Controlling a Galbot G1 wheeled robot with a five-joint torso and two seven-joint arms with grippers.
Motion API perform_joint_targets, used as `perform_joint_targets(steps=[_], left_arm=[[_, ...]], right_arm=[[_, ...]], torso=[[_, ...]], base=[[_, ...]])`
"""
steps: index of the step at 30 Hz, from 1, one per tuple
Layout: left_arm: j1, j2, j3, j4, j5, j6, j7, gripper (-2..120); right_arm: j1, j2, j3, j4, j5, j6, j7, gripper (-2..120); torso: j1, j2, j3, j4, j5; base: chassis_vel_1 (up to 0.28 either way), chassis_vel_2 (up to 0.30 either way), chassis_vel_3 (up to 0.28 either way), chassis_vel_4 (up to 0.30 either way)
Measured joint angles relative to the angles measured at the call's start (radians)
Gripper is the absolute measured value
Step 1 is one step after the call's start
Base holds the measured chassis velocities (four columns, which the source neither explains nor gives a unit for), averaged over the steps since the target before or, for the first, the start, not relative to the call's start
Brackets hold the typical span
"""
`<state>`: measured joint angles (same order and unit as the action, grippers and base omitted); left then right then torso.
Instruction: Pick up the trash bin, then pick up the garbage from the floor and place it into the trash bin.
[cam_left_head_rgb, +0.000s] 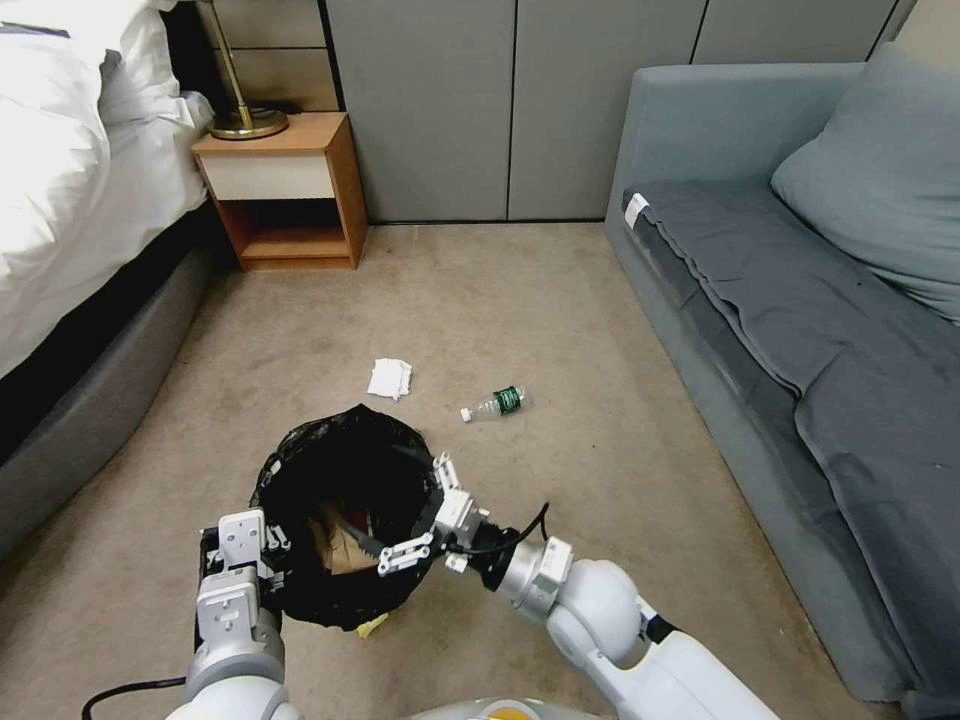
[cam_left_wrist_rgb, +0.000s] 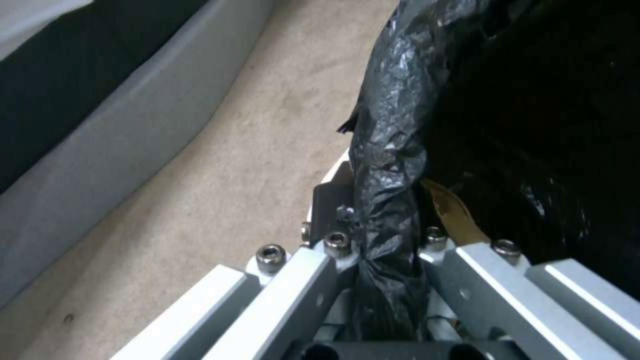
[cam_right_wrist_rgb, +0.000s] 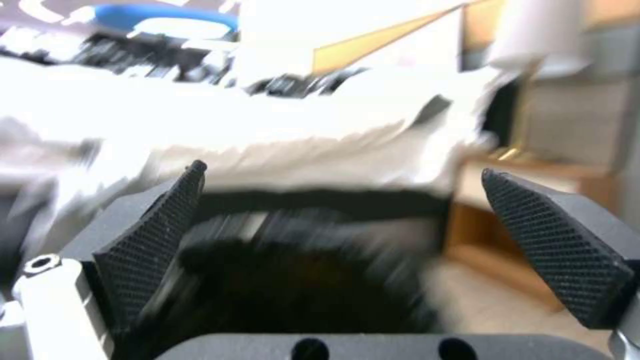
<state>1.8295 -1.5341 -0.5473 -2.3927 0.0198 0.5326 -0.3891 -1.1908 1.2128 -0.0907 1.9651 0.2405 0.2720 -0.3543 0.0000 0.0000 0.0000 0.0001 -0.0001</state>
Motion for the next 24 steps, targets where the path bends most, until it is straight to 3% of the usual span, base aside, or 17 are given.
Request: perform_joint_targets(steps=[5, 9, 14, 18, 24], left_arm=[[-0.007, 0.004, -0.01, 0.015, 0.0, -0.003, 0.0, 0], [-0.01, 0.006, -0.014, 0.017, -0.002, -0.004, 0.0, 0], [-0.012, 0.01, -0.016, 0.017, -0.013, -0.006, 0.0, 0], [-0.013, 0.012, -0.016, 0.014, -0.018, -0.006, 0.0, 0], [-0.01, 0.014, -0.015, 0.002, -0.023, -0.006, -0.001, 0]], right_arm=[[-0.116, 0.016, 0.105, 0.183, -0.04, -0.023, 0.146, 100], [-0.239, 0.054, 0.183, 0.229, -0.092, -0.023, 0.24, 100], [-0.385, 0.097, 0.243, 0.19, -0.141, 0.036, 0.295, 100], [-0.434, 0.127, 0.261, 0.113, -0.168, 0.096, 0.32, 100], [-0.446, 0.153, 0.254, 0.062, -0.175, 0.113, 0.353, 100]], torso=[[0.0, 0.0, 0.0, -0.0002, 0.0], [0.0, 0.0, 0.0, -0.0004, 0.0001], [0.0, 0.0, 0.0, -0.0002, 0.0001], [0.0, 0.0, 0.0, -0.0002, 0.0001], [0.0, 0.0, 0.0, -0.0002, -0.0001]], base=[[0.0, 0.0, 0.0, 0.0], [0.0, 0.0, 0.0, 0.0], [0.0, 0.0, 0.0, 0.0], [0.0, 0.0, 0.0, 0.0], [0.0, 0.0, 0.0, 0.0]])
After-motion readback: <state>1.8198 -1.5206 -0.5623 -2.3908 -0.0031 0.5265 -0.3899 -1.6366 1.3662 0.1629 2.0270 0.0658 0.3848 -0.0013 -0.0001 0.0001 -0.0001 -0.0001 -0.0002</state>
